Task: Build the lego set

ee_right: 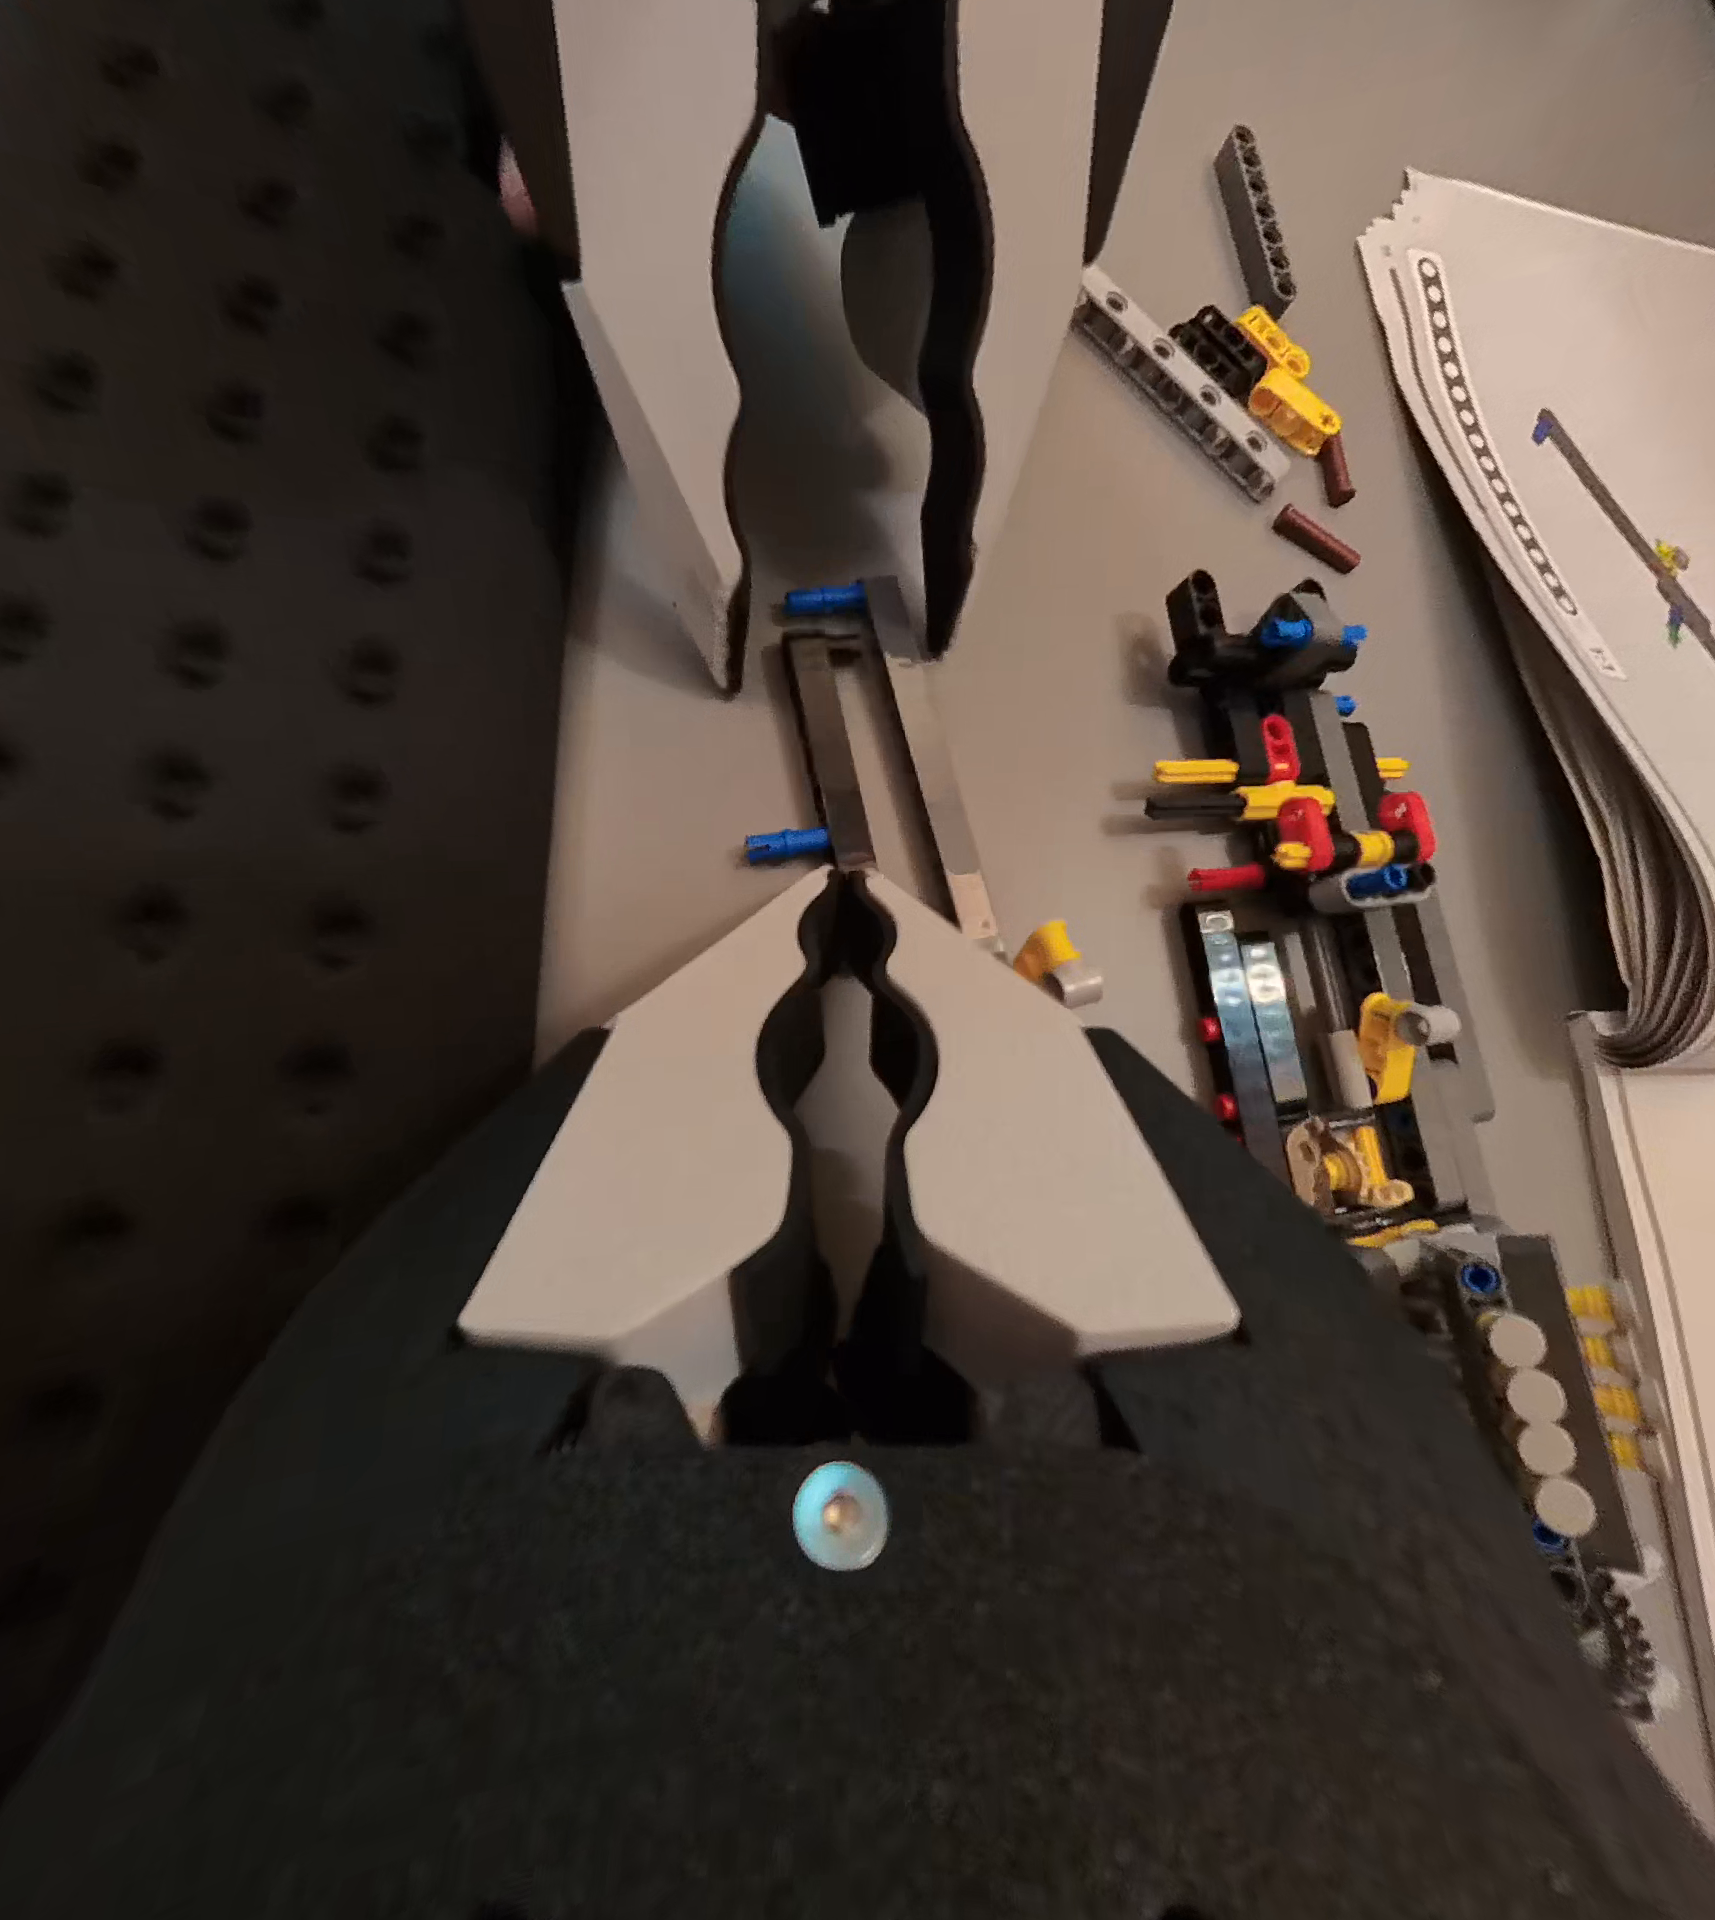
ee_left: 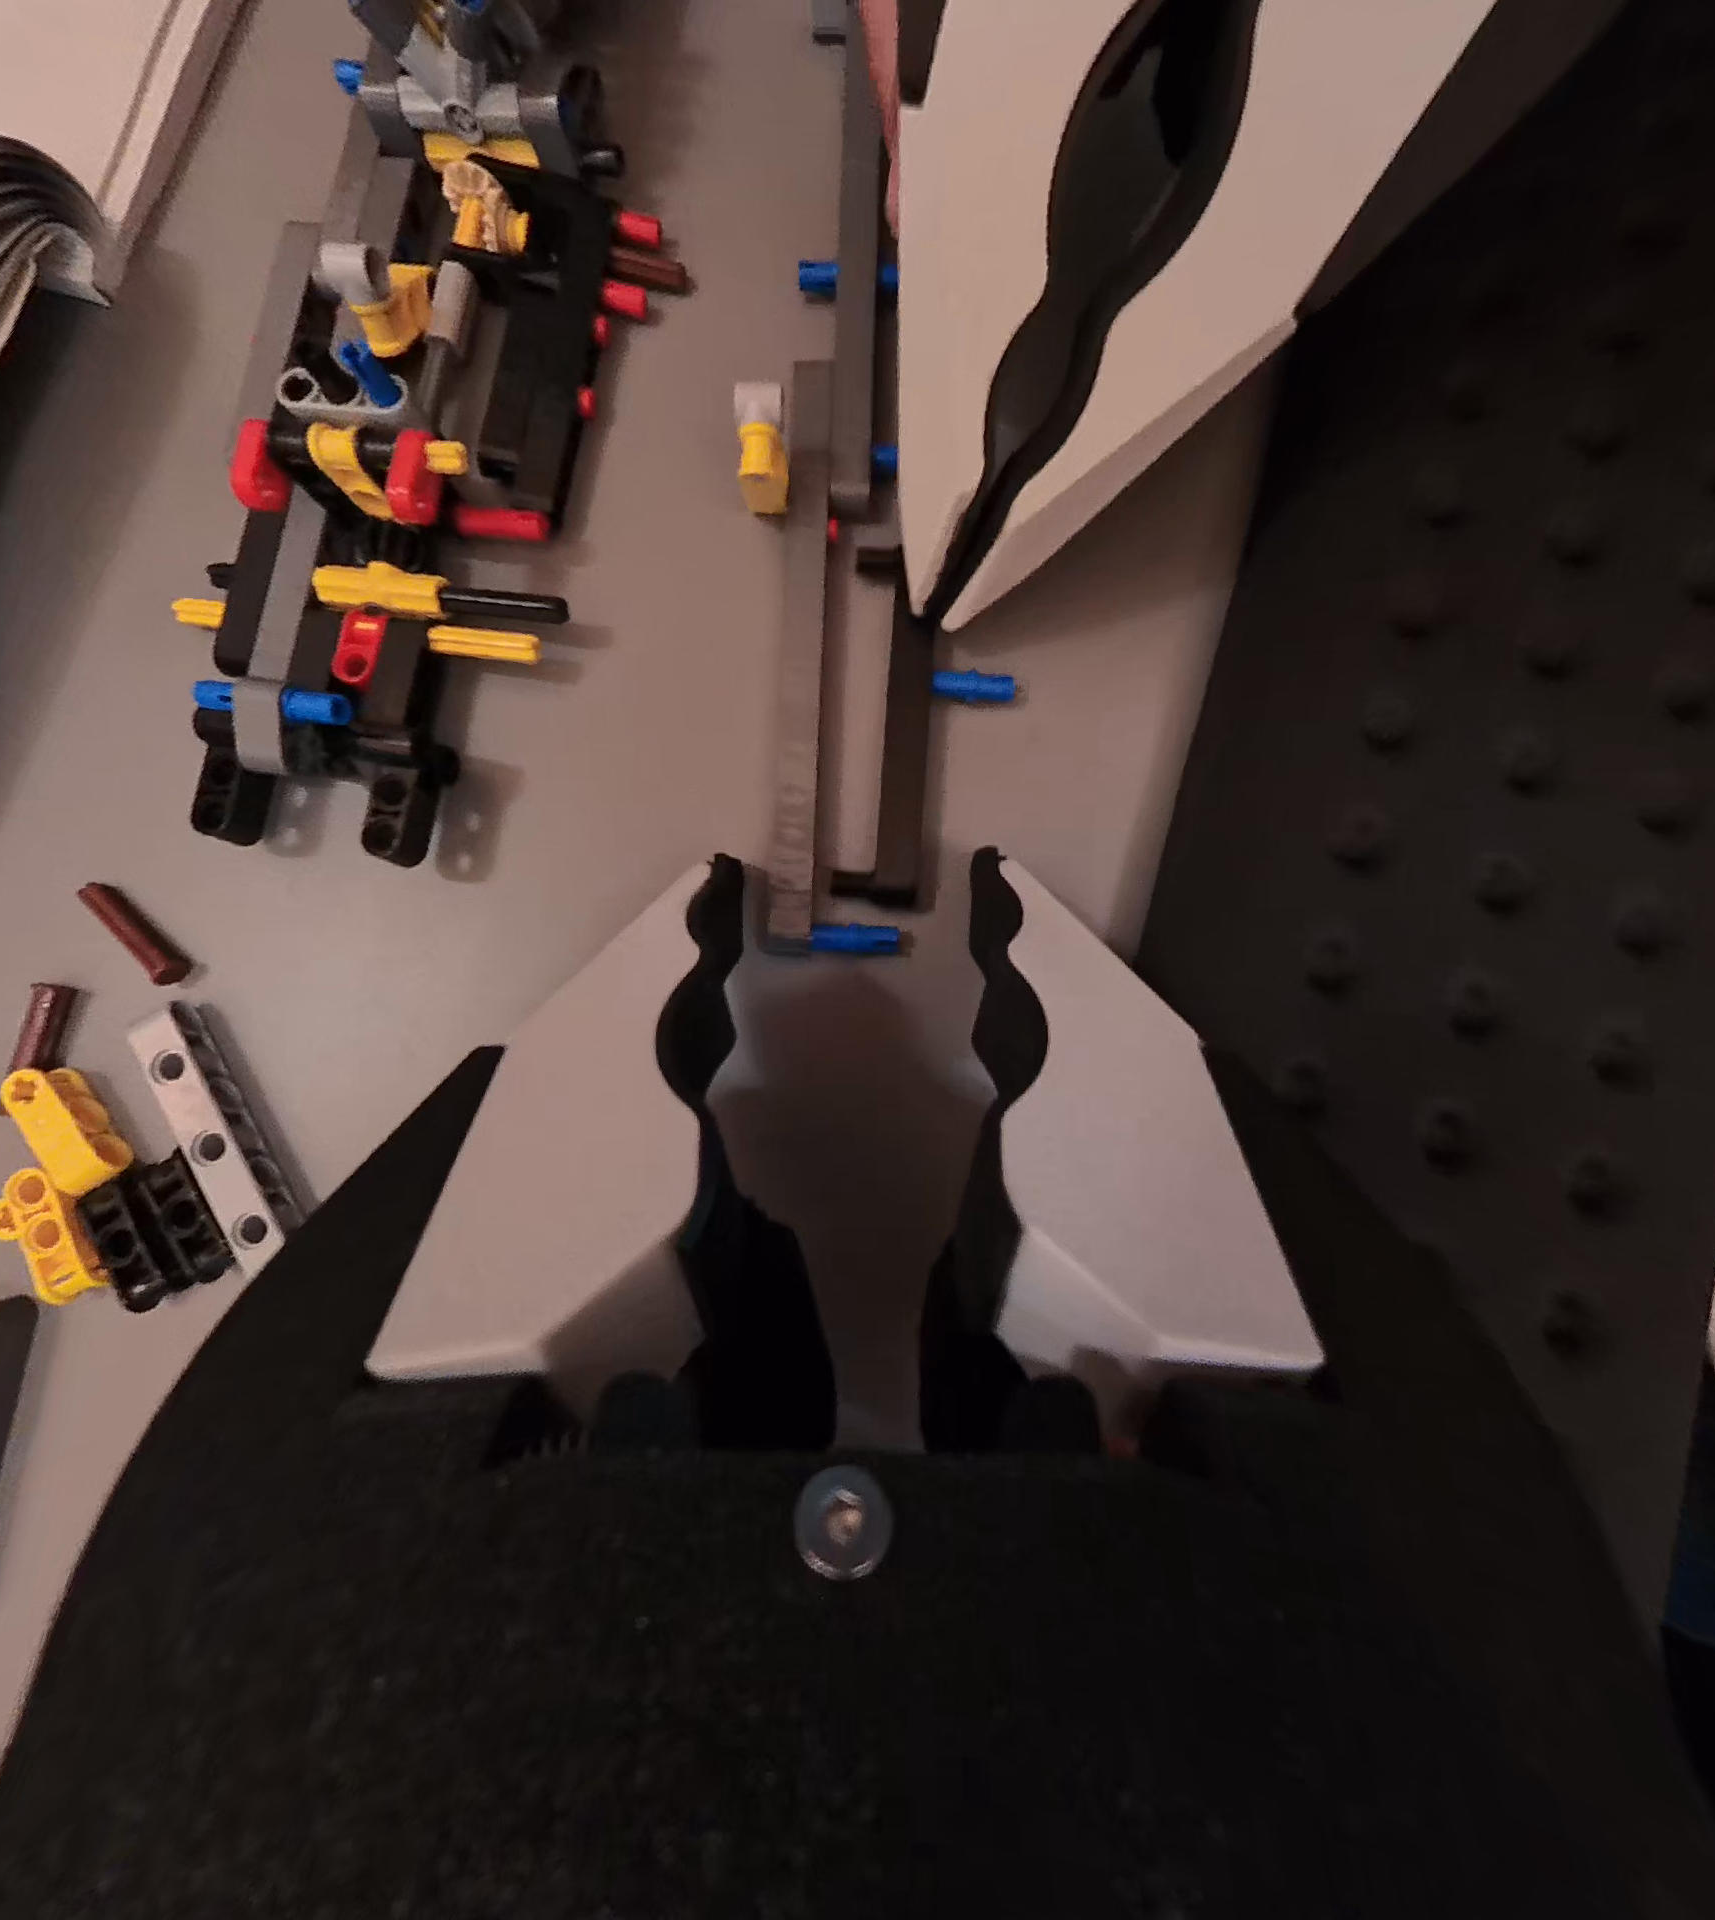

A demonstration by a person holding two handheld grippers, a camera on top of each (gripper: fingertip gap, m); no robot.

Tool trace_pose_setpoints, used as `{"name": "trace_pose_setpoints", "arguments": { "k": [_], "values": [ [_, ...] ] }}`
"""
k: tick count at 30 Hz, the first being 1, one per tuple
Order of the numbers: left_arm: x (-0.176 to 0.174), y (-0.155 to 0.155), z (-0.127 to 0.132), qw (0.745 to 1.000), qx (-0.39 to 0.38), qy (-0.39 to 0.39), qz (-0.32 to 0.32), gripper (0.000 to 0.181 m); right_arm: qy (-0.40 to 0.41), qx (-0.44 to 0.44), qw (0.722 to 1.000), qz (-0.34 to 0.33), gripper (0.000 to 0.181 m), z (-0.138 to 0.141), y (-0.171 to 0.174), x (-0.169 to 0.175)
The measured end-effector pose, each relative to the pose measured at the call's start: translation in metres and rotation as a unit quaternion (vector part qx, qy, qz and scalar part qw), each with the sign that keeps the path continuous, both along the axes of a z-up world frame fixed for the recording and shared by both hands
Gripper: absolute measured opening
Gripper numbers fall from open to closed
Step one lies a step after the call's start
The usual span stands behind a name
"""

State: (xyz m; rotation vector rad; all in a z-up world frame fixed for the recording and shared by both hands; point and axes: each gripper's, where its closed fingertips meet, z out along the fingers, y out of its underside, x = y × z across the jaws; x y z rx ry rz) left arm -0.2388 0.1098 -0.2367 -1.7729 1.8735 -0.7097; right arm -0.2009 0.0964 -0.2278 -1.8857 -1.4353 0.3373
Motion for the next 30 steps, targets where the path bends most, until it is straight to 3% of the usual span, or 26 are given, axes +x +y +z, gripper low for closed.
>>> {"name": "trace_pose_setpoints", "arguments": {
  "k": [5,9,14,18,23,30],
  "values": [
    [0.001,0.003,0.0,1.0,0.001,-0.008,0.01,0.037,-0.004,0.037,0.999,-0.01,0.002,0.001,0.007,-0.002],
    [-0.003,0.005,0.001,1.0,0.015,-0.006,0.014,0.039,0.016,-0.031,0.999,-0.007,0.024,0.014,-0.005,-0.001],
    [-0.004,0.004,0.001,1.0,0.018,-0.006,0.007,0.038,-0.004,0.009,1.0,0.02,0.036,0.038,0.013,0.005],
    [-0.002,0.003,0.001,1.0,0.007,-0.008,-0.001,0.038,-0.062,-0.049,0.994,0.074,0.045,0.014,0.017,0.005],
    [-0.002,0.004,0.0,1.0,0.002,-0.01,-0.004,0.034,-0.093,-0.082,0.986,0.113,0.04,-0.004,0.02,0.007],
    [-0.002,0.003,0.001,1.0,-0.001,-0.017,-0.007,0.026,-0.075,-0.1,0.986,0.115,0.037,-0.007,0.018,0.006]
  ]
}}
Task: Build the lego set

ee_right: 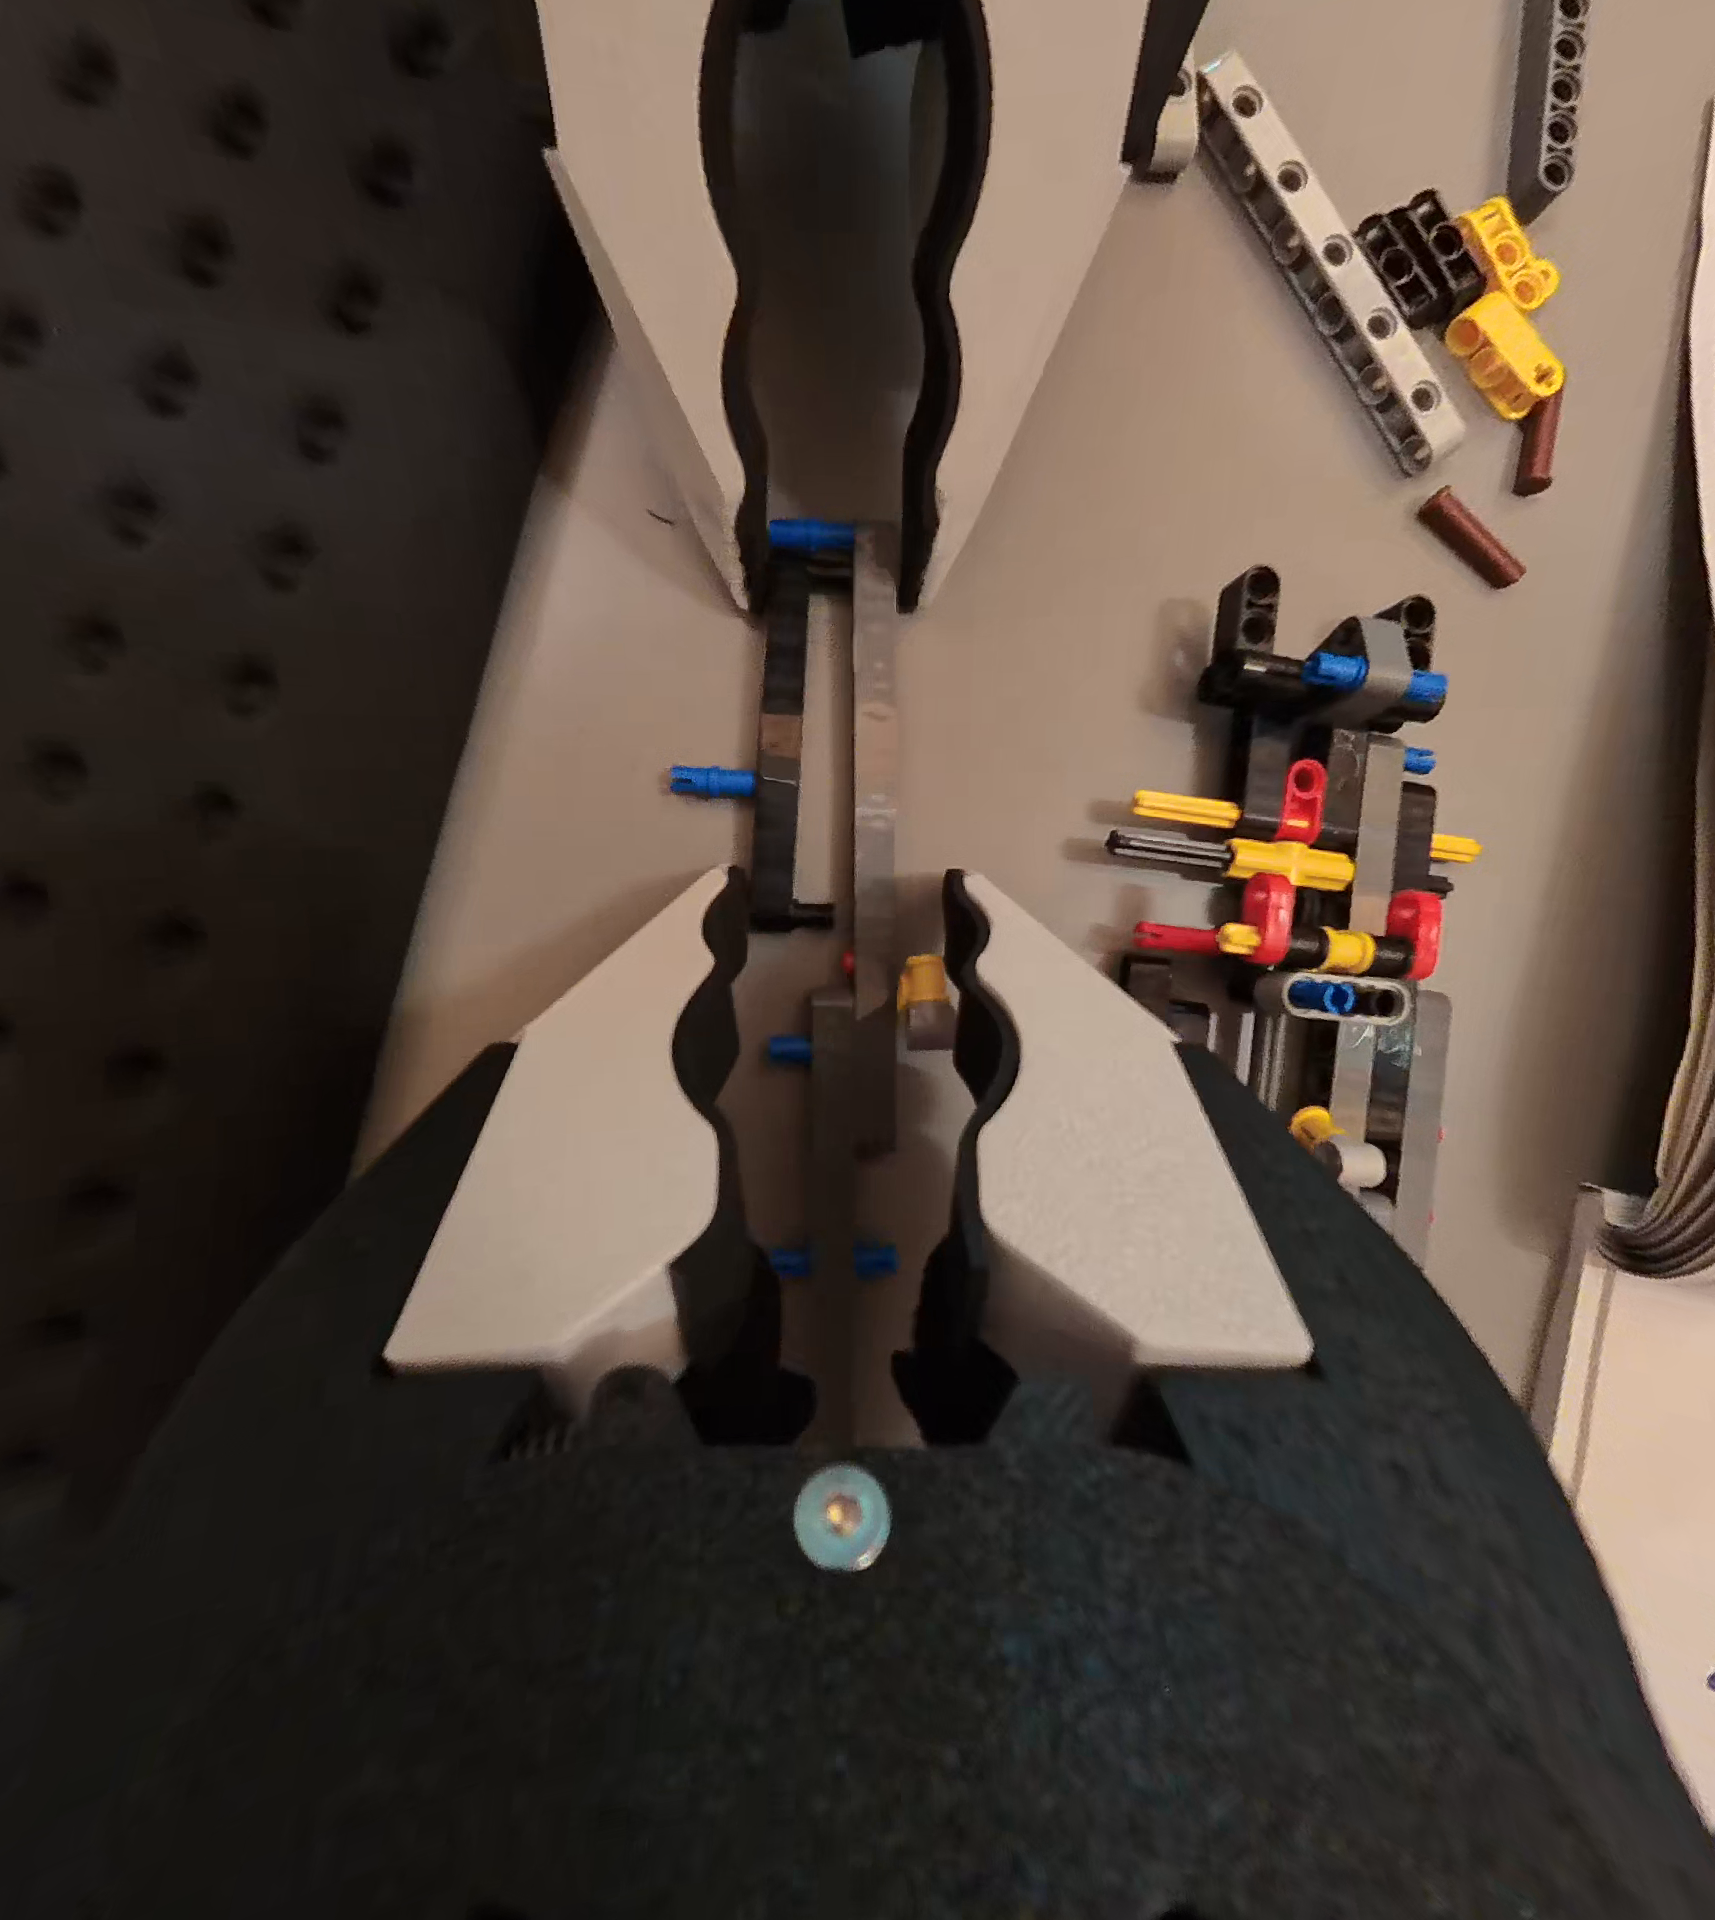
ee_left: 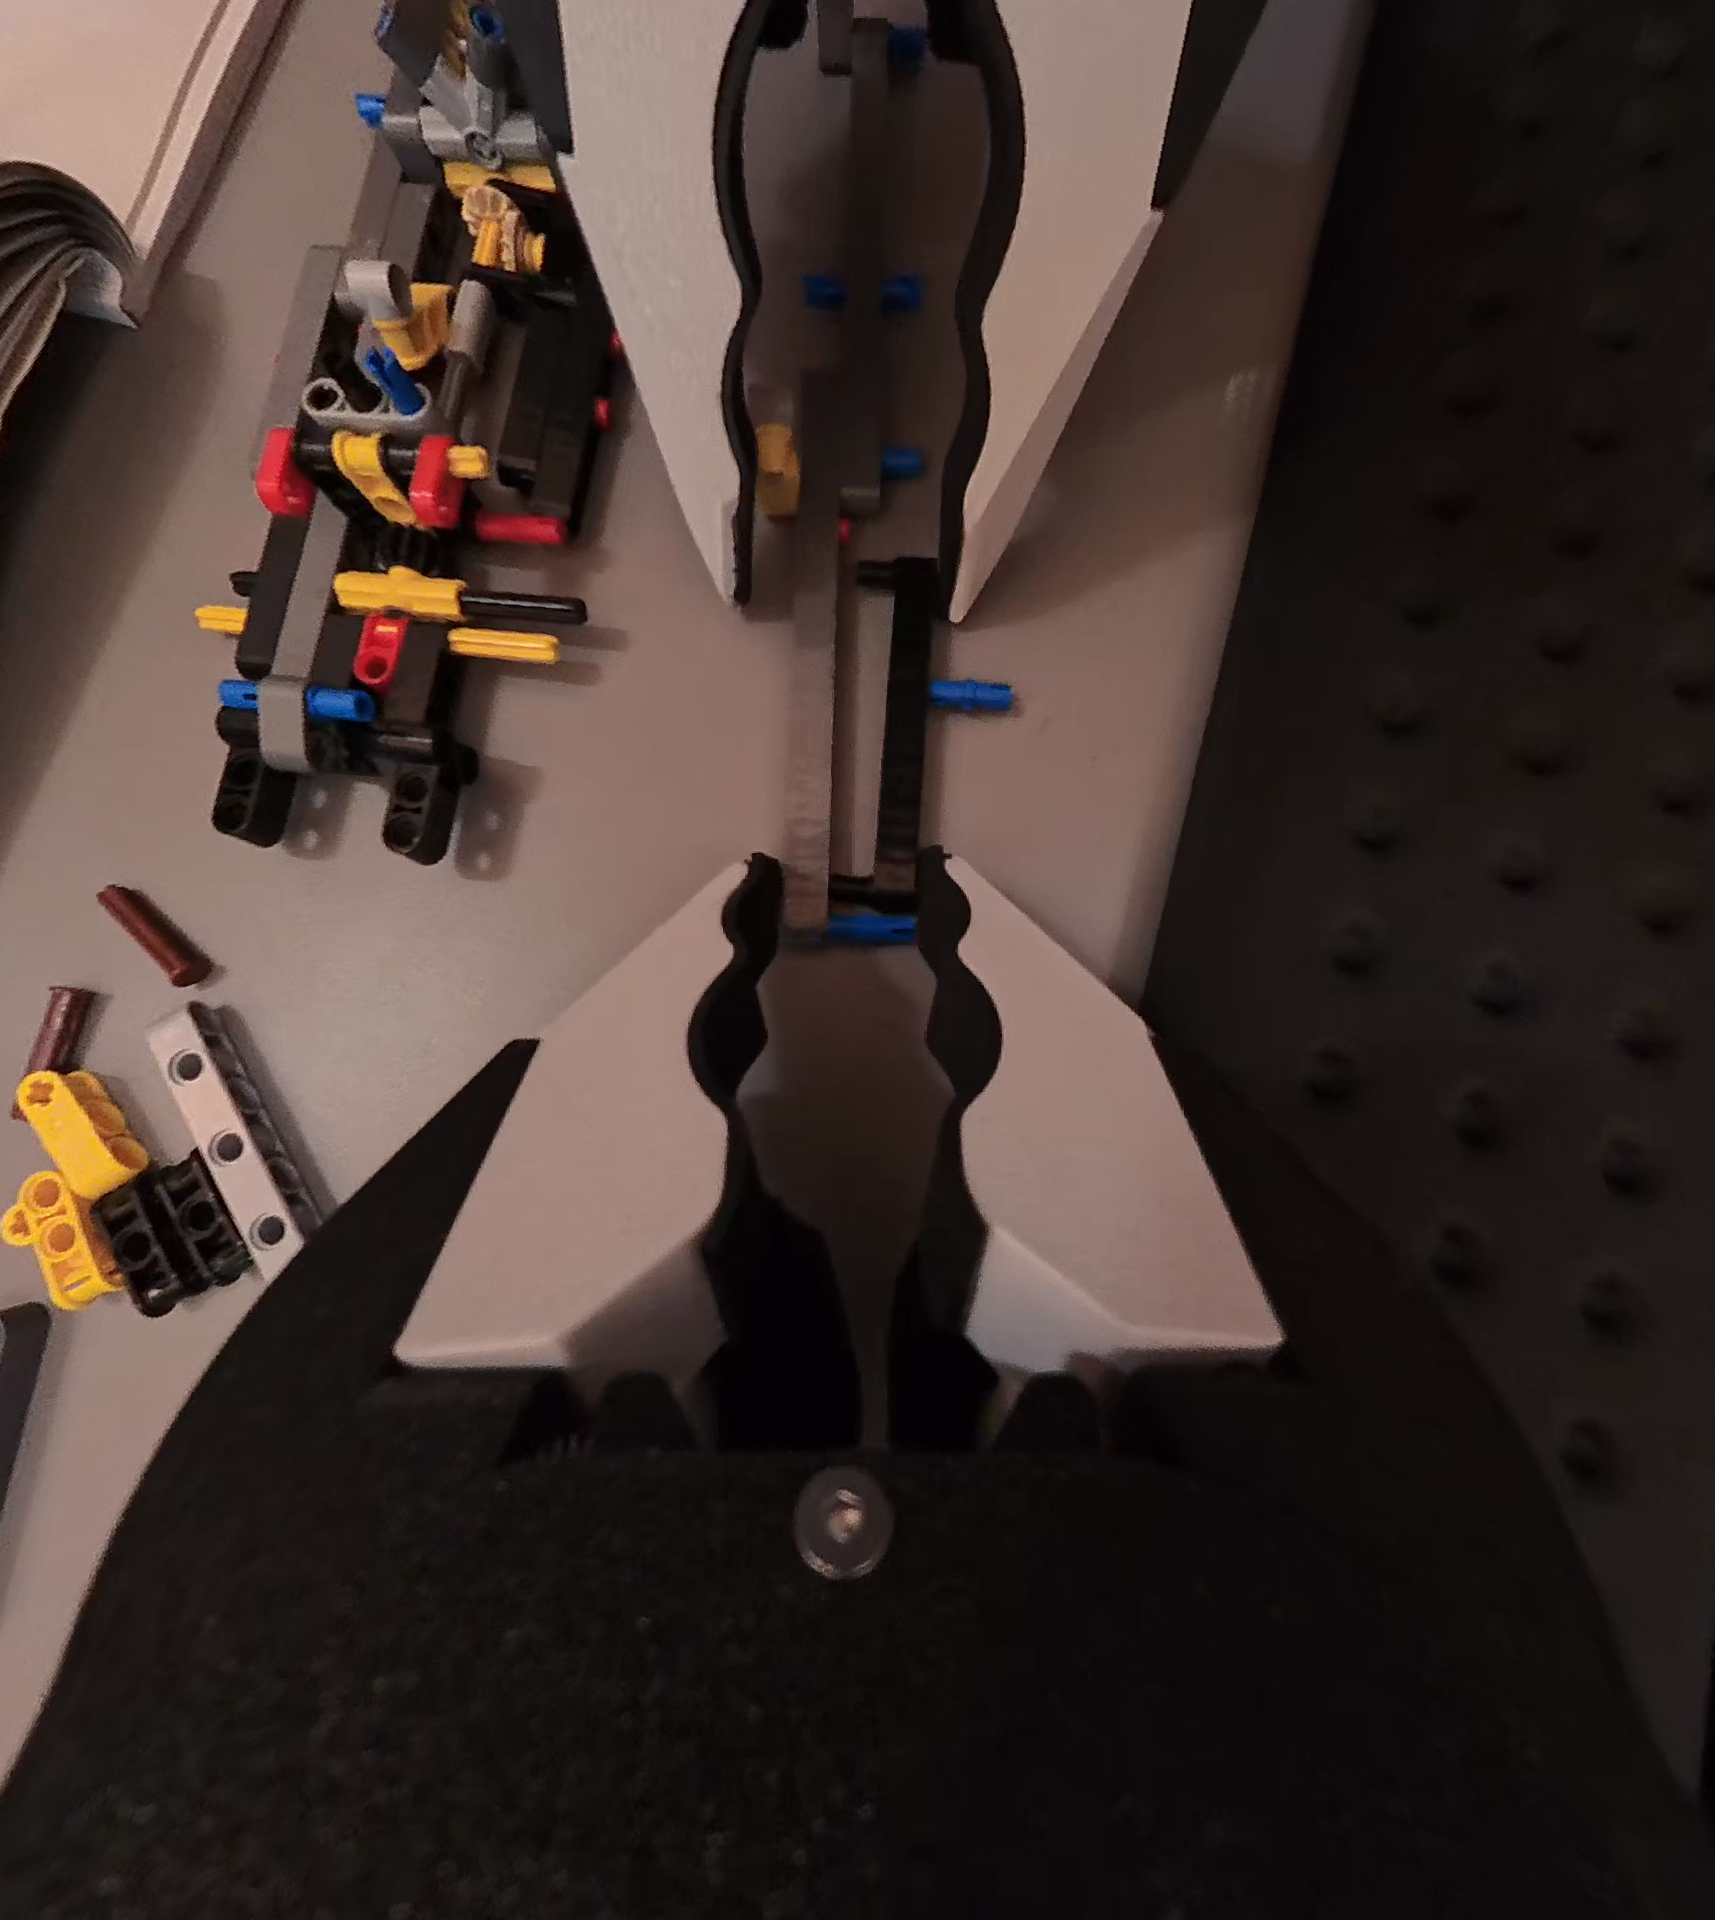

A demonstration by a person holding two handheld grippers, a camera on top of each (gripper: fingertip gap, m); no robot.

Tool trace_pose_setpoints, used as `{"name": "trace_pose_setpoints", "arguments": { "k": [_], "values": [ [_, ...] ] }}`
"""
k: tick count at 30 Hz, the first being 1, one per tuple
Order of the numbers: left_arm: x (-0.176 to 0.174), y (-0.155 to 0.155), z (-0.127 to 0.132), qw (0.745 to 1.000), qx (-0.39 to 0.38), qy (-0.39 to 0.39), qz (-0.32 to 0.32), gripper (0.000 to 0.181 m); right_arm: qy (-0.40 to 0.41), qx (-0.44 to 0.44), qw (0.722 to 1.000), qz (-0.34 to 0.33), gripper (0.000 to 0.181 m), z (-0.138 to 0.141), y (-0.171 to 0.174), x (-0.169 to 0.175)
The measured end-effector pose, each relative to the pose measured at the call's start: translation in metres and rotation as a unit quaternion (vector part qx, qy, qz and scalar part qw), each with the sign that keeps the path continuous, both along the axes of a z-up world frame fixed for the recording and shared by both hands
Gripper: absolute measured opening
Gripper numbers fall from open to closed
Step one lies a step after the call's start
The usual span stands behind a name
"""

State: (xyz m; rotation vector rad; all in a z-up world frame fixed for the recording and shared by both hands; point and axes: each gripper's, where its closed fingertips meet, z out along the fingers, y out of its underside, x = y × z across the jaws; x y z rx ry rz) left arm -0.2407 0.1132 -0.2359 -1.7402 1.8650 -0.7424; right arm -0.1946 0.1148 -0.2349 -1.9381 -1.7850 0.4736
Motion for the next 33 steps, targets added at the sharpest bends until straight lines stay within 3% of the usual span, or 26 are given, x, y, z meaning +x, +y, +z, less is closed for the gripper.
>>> {"name": "trace_pose_setpoints", "arguments": {
  "k": [7,11,14,20,28,33],
  "values": [
    [-0.002,0.003,0.0,1.0,0.005,0.003,0.009,0.034,0.011,0.019,1.0,-0.011,0.036,0.01,0.002,0.005],
    [-0.003,0.002,0.0,1.0,0.001,0.001,0.008,0.032,0.045,0.045,0.998,-0.015,0.013,0.029,-0.011,0.002],
    [-0.002,0.001,0.0,1.0,0.001,-0.001,0.006,0.032,0.015,0.016,0.999,-0.032,0.017,0.014,-0.027,0.006],
    [0.001,0.0,0.0,1.0,0.002,0.003,0.0,0.029,0.017,0.024,0.998,-0.06,0.013,0.0,-0.021,0.004],
    [0.001,-0.002,0.0,1.0,0.003,0.002,0.0,0.024,0.015,0.047,0.997,-0.062,0.011,0.002,-0.014,0.003],
    [0.003,-0.001,0.0,1.0,0.004,-0.001,0.001,0.024,0.038,0.082,0.994,-0.063,0.011,0.018,-0.012,-0.003]
  ]
}}
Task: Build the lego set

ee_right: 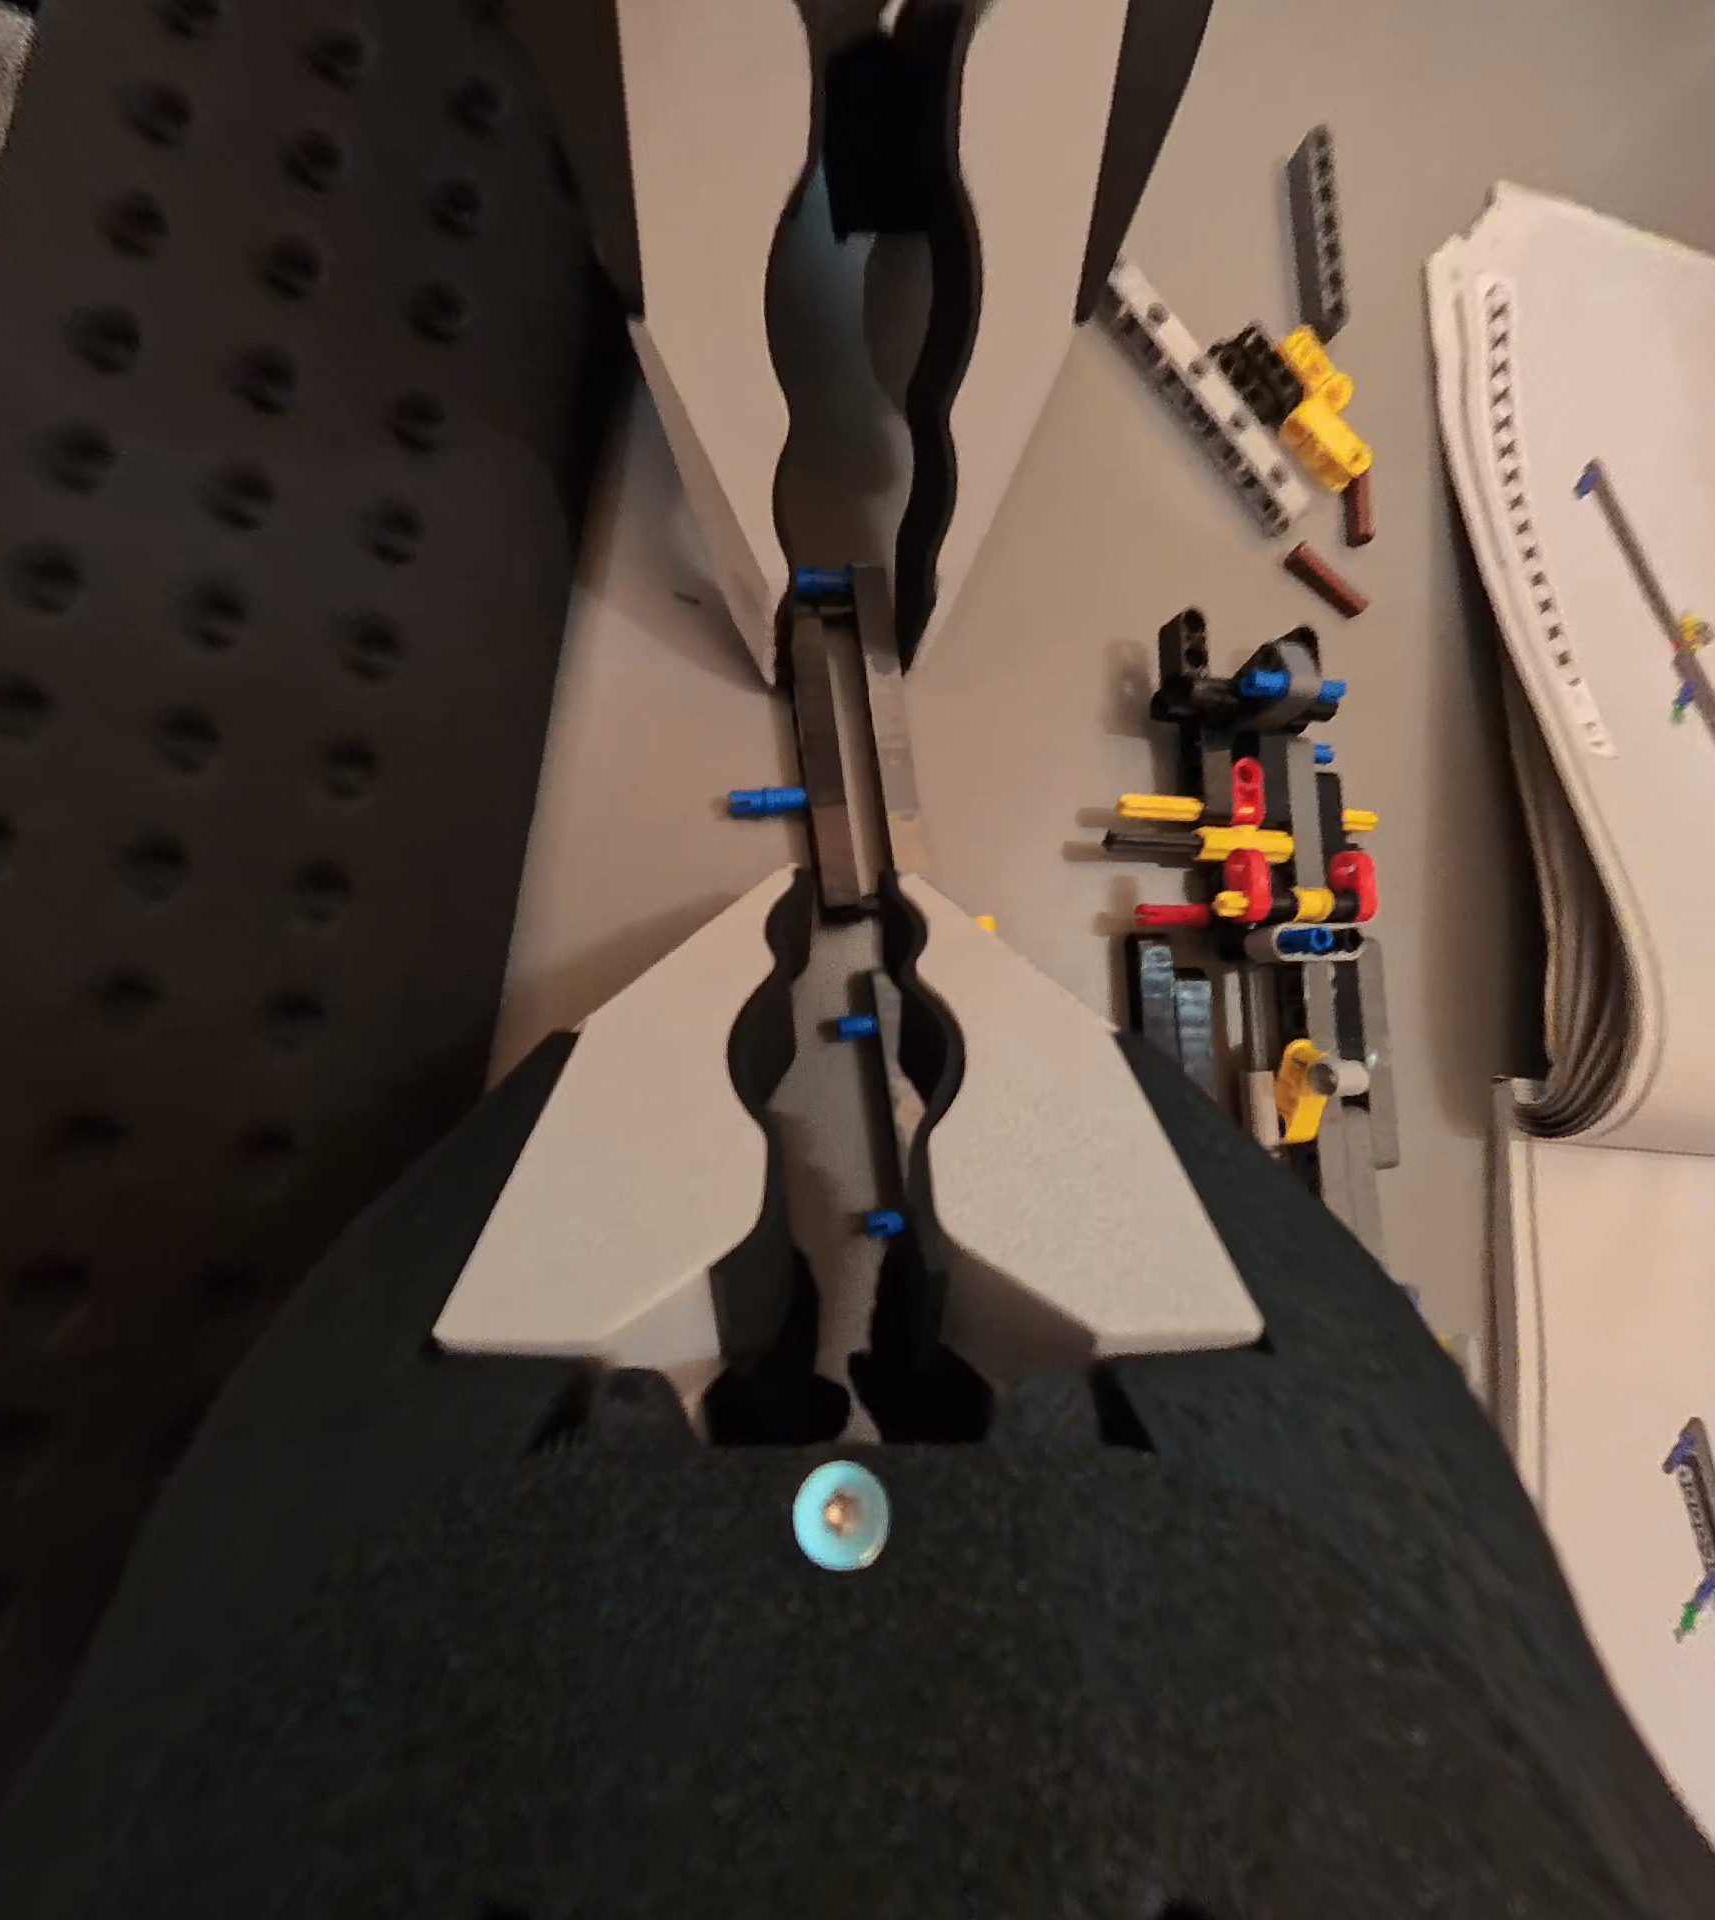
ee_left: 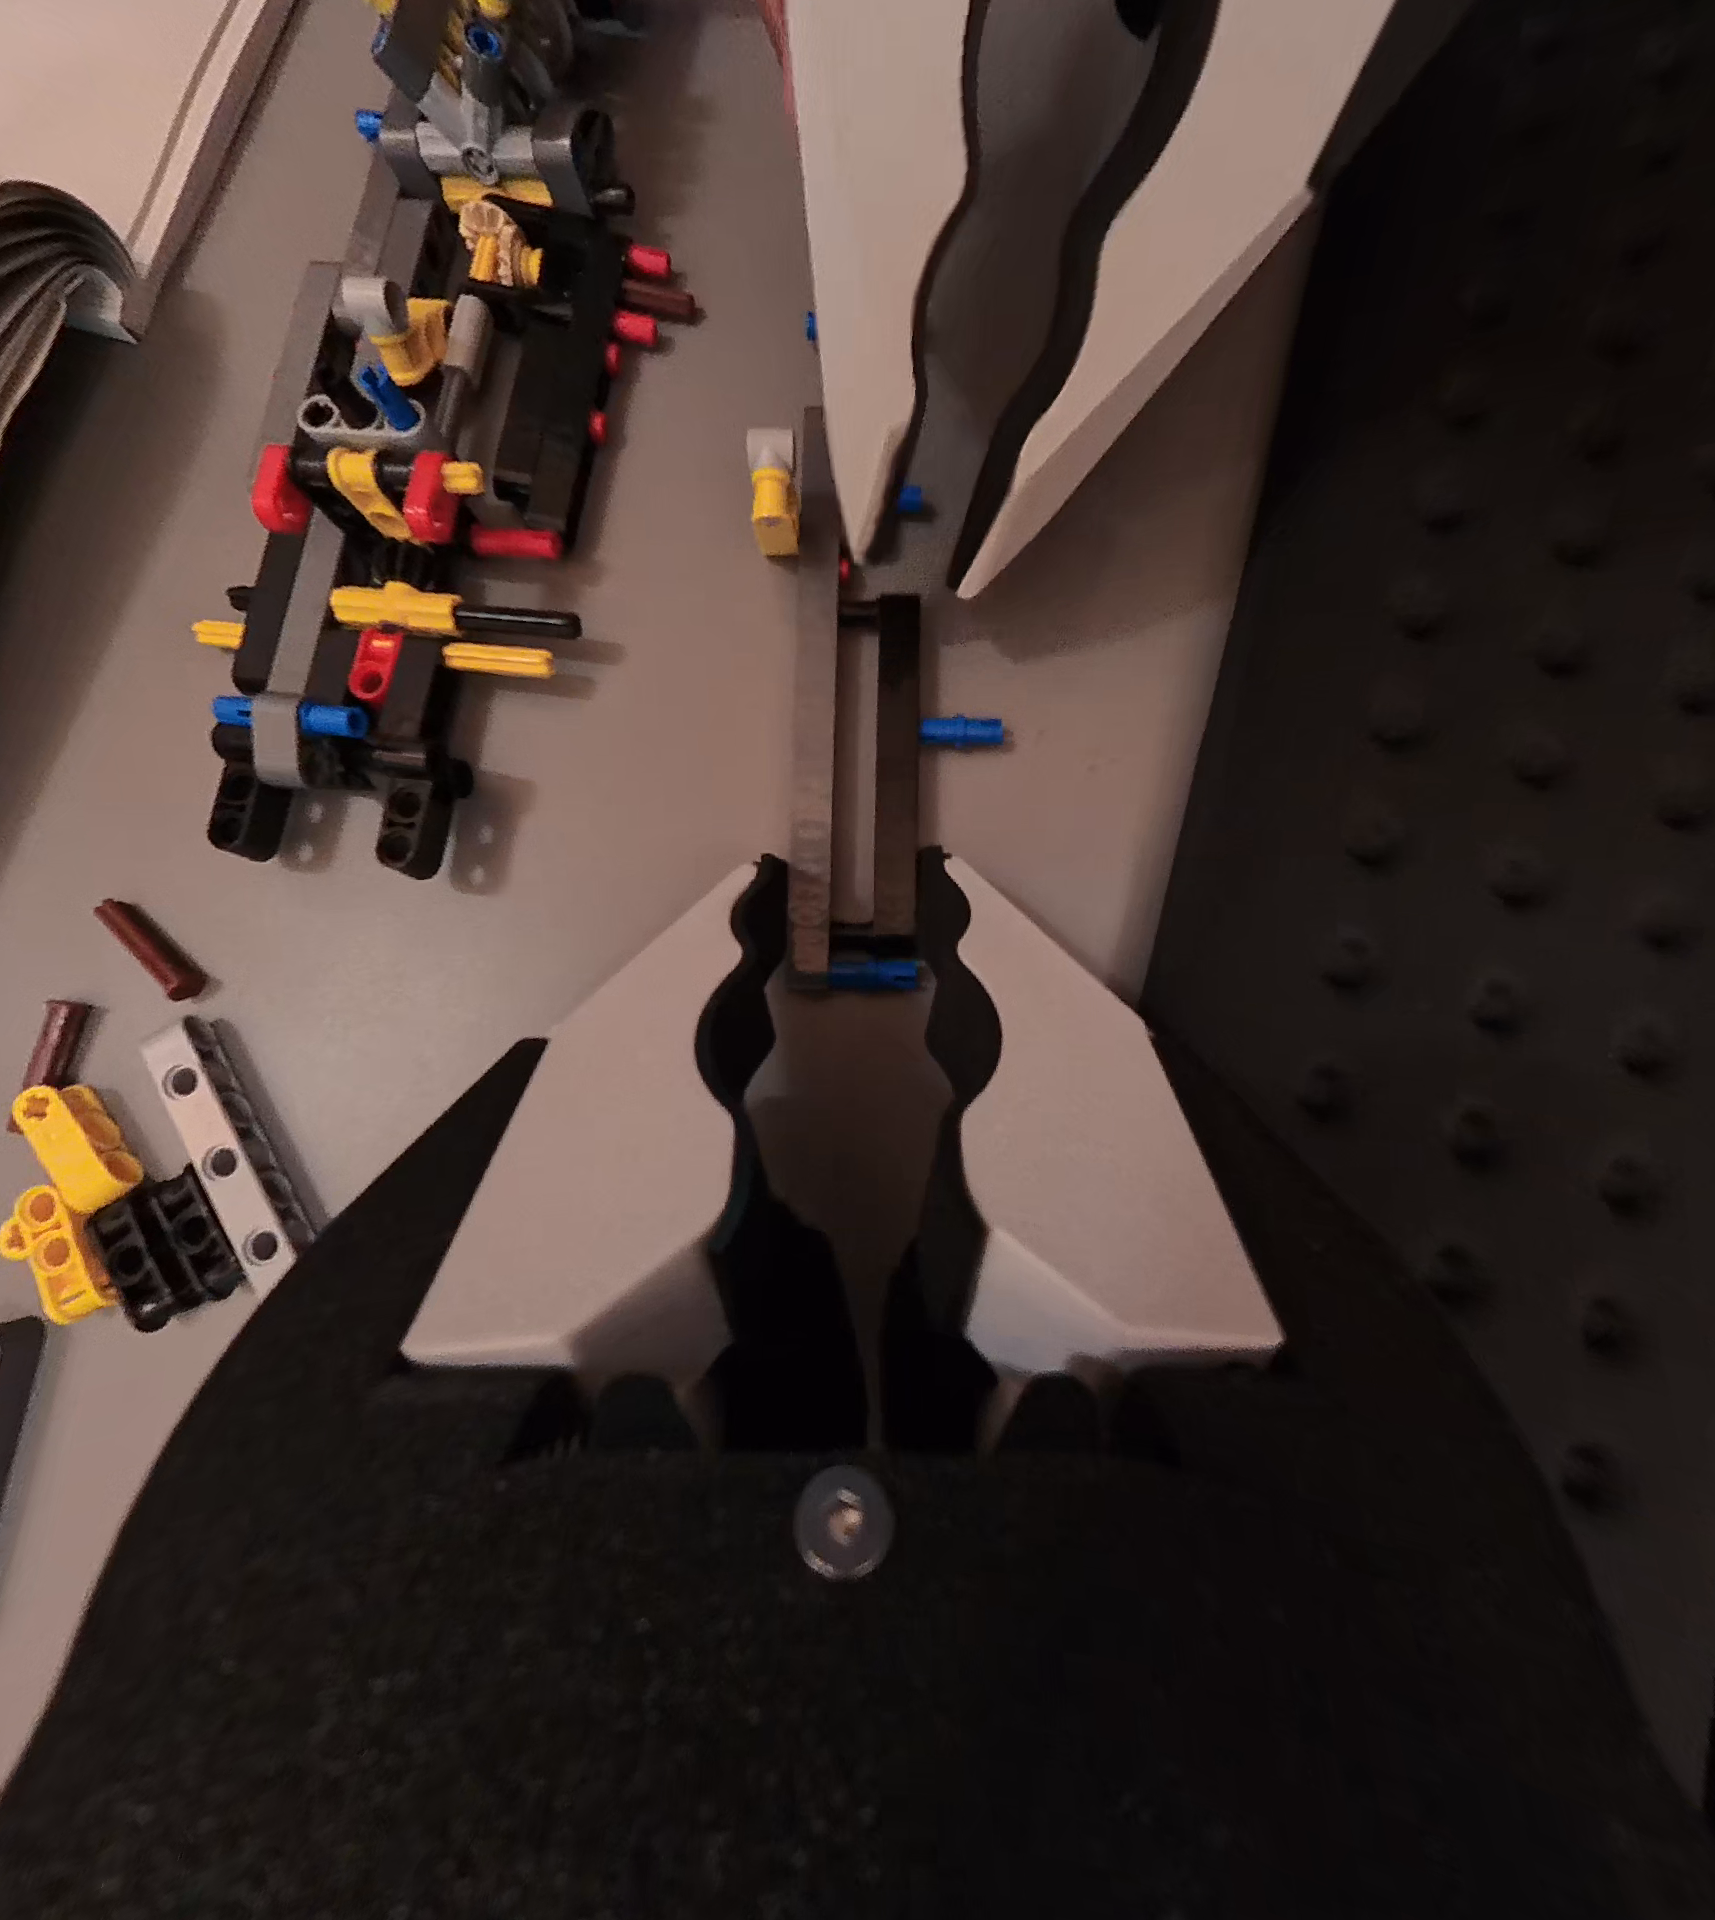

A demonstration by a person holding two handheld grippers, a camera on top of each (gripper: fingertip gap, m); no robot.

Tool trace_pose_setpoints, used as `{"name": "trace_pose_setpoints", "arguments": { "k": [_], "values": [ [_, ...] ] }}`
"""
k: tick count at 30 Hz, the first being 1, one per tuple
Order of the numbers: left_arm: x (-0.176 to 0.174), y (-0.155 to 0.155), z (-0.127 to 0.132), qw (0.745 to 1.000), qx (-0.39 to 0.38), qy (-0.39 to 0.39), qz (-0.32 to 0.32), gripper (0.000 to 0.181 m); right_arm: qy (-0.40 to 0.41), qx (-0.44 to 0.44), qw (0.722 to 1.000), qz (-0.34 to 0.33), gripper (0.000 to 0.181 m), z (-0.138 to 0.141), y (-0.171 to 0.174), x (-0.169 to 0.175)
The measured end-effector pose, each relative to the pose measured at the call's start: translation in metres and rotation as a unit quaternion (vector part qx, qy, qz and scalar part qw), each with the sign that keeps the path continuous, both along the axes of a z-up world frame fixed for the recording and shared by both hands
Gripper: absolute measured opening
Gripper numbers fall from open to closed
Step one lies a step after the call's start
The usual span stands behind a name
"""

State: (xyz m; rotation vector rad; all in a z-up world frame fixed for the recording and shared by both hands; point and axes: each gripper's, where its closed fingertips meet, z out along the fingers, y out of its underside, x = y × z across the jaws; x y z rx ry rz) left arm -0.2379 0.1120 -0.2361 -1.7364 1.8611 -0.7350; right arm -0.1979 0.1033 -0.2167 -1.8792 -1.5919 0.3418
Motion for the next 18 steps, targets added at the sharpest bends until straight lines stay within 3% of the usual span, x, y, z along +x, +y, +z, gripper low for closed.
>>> {"name": "trace_pose_setpoints", "arguments": {
  "k": [5,9,18],
  "values": [
    [0.001,0.001,0.0,1.0,-0.001,-0.002,0.001,0.023,-0.008,0.016,1.0,0.006,0.03,0.003,0.014,-0.001],
    [0.001,0.001,0.0,1.0,0.0,-0.003,0.003,0.023,-0.025,-0.055,0.998,0.031,0.042,-0.01,0.011,-0.001],
    [0.001,0.001,0.0,1.0,-0.001,-0.006,0.006,0.023,-0.024,-0.108,0.993,0.051,0.031,-0.019,0.011,-0.002]
  ]
}}
